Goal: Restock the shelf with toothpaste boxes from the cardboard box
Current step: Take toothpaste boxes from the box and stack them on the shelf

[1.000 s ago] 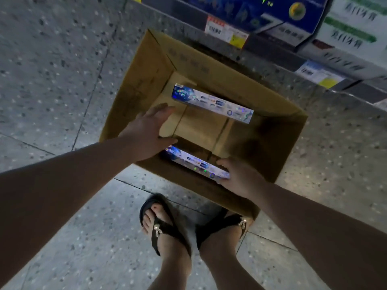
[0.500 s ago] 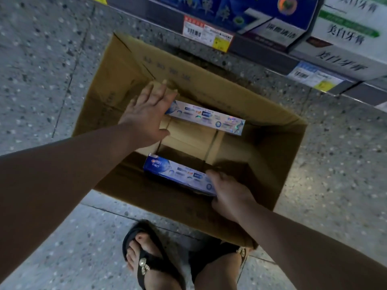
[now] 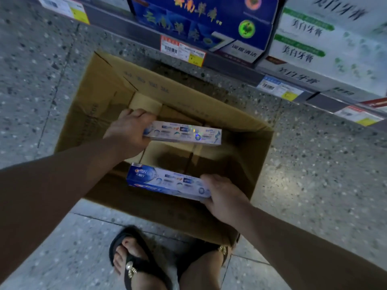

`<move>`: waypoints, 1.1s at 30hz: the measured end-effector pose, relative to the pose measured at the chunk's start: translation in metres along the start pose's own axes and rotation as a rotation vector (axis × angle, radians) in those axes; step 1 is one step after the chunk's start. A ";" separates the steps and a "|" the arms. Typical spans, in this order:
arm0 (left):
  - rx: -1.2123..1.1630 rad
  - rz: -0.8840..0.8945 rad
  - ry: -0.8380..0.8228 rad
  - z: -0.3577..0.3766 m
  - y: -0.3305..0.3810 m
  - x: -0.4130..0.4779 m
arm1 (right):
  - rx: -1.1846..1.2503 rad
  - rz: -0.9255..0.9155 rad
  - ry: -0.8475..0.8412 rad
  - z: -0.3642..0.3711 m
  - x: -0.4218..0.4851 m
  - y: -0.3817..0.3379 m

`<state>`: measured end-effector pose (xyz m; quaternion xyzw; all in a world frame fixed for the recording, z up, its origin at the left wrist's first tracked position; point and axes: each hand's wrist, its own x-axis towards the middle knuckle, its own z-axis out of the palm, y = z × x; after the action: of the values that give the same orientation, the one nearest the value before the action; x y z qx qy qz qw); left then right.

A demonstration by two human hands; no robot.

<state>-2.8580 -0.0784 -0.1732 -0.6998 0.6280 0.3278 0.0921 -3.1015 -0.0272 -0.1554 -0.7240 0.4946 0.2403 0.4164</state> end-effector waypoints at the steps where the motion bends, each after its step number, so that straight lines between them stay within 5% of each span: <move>1: -0.018 -0.012 0.008 -0.010 0.002 -0.013 | 0.000 -0.012 0.021 -0.007 -0.012 -0.003; 11: -0.177 -0.109 0.170 -0.150 0.035 -0.168 | 0.118 -0.043 0.175 -0.104 -0.184 -0.038; 22: -0.305 0.100 0.320 -0.323 0.119 -0.296 | 0.233 0.009 0.583 -0.213 -0.391 -0.084; 33: -0.320 0.456 0.387 -0.456 0.277 -0.440 | 0.499 0.164 0.907 -0.241 -0.660 -0.106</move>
<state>-2.9605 -0.0188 0.5077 -0.5962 0.7147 0.2957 -0.2153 -3.2805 0.1283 0.5150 -0.5930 0.7225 -0.1908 0.2999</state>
